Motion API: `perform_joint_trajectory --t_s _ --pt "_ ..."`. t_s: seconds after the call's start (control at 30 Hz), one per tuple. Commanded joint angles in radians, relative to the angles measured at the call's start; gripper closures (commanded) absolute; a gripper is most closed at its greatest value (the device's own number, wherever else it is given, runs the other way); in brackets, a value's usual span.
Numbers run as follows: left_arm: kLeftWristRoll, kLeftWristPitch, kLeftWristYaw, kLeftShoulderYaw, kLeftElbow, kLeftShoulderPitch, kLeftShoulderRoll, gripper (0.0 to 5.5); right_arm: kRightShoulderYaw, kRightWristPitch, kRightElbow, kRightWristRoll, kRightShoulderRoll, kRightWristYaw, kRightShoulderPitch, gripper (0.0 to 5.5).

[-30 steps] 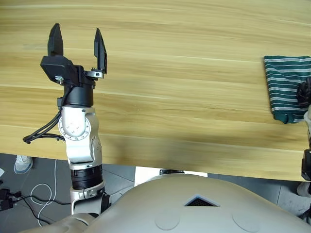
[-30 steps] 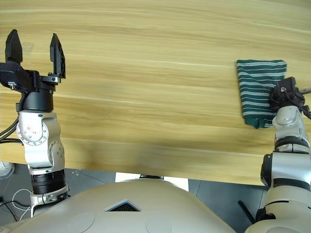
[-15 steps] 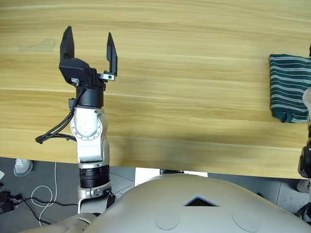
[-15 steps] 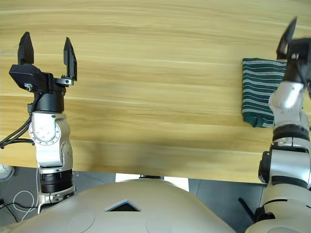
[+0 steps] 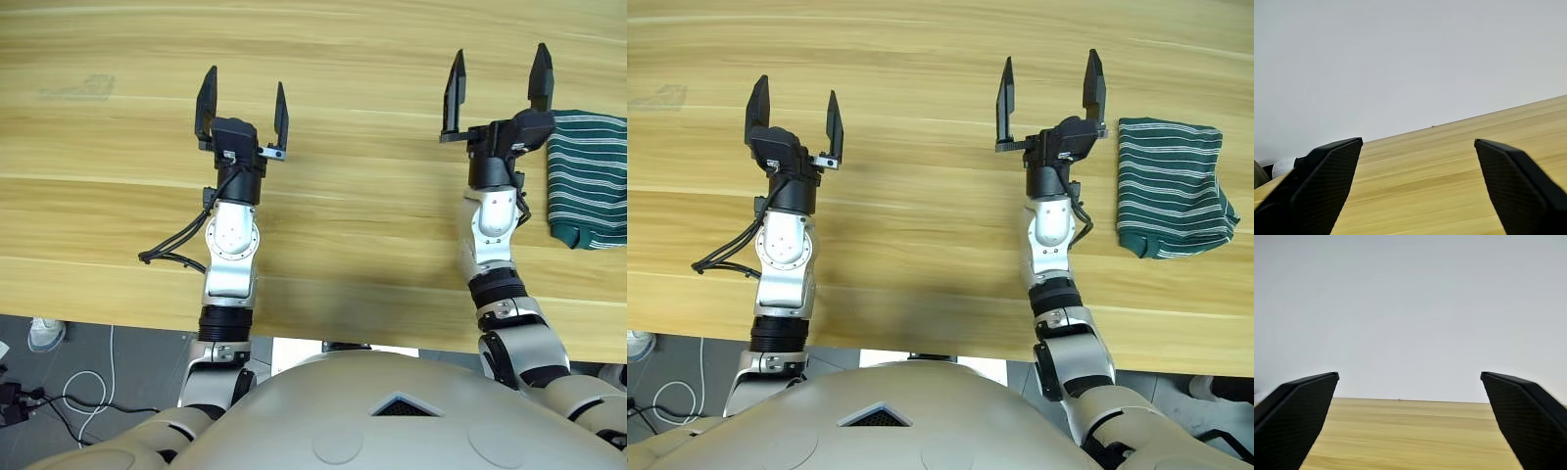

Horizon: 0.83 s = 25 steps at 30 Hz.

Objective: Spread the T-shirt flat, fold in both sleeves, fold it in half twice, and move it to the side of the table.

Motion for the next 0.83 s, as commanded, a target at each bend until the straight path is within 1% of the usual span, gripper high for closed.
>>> perform_joint_trajectory --t_s 0.03,0.5,0.83 --pt "-0.023 -0.021 0.011 0.029 0.013 0.009 -0.002 1.23 -0.033 0.027 -0.02 0.017 0.045 0.061 0.019 0.11" --pt "-0.009 -0.025 0.026 0.037 0.037 0.003 -0.023 1.23 -0.129 0.012 0.026 -0.047 0.095 0.139 -0.002 0.11" --pt "-0.001 -0.024 0.031 0.032 0.036 0.008 -0.026 1.23 -0.159 -0.012 0.047 -0.093 0.106 0.157 -0.013 0.11"
